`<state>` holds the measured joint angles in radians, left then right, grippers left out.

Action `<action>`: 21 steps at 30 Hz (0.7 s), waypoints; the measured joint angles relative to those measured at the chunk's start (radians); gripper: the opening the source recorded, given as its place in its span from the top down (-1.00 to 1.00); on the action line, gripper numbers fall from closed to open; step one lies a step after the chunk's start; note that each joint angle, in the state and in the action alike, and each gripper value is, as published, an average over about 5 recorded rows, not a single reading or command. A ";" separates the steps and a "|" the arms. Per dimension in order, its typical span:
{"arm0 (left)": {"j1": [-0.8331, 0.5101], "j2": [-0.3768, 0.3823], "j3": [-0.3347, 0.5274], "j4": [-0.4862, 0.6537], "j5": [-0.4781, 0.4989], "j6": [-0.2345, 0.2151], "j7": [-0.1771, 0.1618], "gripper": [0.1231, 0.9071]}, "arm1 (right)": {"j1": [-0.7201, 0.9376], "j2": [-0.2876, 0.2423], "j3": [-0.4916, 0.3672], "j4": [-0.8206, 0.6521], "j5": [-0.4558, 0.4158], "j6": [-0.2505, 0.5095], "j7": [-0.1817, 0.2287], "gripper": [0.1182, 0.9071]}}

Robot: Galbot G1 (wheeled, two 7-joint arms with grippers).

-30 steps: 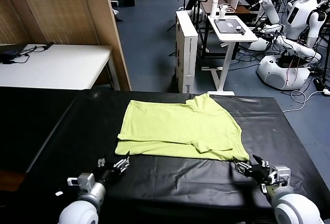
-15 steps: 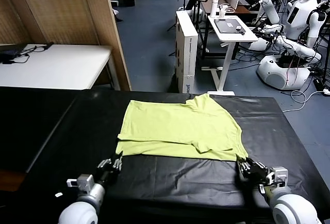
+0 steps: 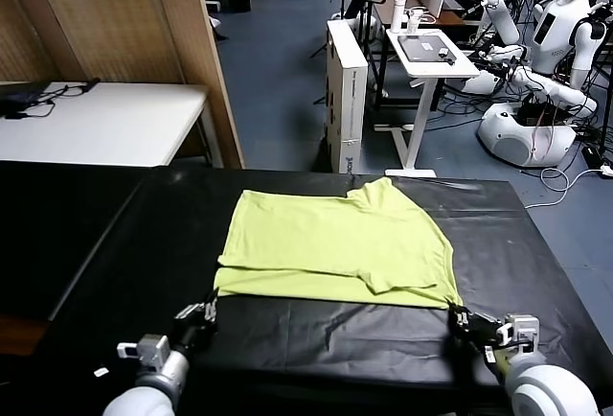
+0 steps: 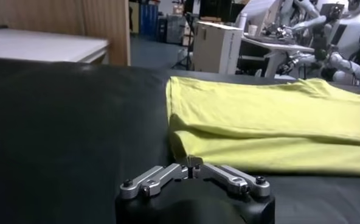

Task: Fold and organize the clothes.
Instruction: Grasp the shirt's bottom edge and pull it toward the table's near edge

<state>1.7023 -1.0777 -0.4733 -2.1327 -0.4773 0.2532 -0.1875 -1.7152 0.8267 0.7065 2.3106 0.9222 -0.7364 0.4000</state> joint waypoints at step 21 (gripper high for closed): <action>0.144 0.019 -0.037 -0.100 -0.021 0.061 -0.091 0.06 | -0.105 -0.007 0.014 0.070 -0.028 0.000 0.006 0.25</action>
<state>1.8460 -1.0586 -0.5107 -2.2324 -0.4983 0.3142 -0.2782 -1.8201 0.8192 0.7203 2.3806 0.8943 -0.7365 0.4059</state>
